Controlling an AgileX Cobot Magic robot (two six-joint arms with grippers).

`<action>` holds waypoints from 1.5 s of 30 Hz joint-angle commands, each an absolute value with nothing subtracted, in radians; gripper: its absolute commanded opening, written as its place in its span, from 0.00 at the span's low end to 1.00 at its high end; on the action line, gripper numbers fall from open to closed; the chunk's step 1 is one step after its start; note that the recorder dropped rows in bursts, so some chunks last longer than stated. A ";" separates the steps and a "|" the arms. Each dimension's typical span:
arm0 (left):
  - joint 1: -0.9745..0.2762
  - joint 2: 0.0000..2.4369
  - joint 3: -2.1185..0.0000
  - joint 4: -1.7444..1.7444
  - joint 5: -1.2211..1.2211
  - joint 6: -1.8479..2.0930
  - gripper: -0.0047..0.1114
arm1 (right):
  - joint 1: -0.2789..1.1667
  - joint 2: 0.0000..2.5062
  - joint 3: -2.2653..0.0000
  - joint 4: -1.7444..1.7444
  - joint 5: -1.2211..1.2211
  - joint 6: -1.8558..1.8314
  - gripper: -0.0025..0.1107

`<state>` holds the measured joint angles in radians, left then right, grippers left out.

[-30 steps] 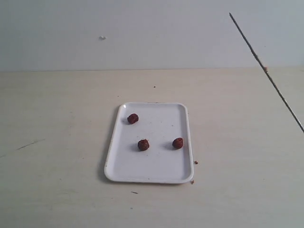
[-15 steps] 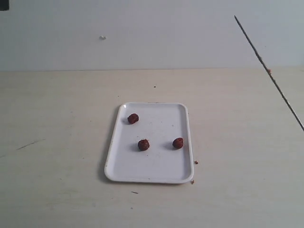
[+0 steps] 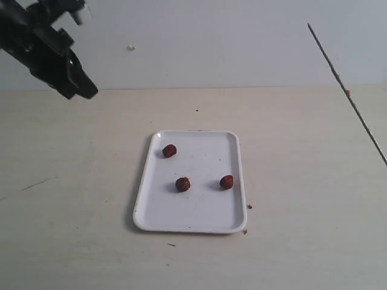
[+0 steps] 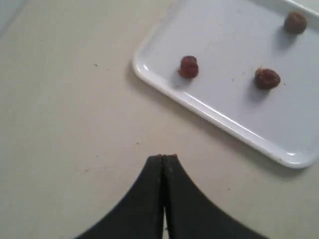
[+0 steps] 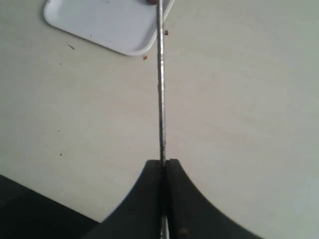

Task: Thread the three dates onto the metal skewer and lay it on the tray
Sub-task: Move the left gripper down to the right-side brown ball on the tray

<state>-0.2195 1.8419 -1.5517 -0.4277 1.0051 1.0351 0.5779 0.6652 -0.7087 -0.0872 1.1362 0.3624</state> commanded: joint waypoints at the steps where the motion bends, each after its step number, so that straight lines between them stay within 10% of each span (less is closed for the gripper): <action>1: -0.349 1.885 -1.558 -0.248 1.021 0.871 0.14 | 0.574 0.659 -0.706 -0.089 1.135 0.358 0.02; 15: -0.625 1.998 -1.560 0.057 0.598 0.822 0.26 | 0.574 0.659 -0.706 -0.087 1.131 0.332 0.02; 45: -0.767 2.267 -1.851 -0.265 0.969 0.108 0.50 | 0.574 0.659 -0.706 -0.214 1.221 0.367 0.02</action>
<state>-0.7562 2.2556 -1.8455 -0.2599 0.9952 0.1195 0.5779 0.6652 -0.7087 -0.2047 1.2221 0.3616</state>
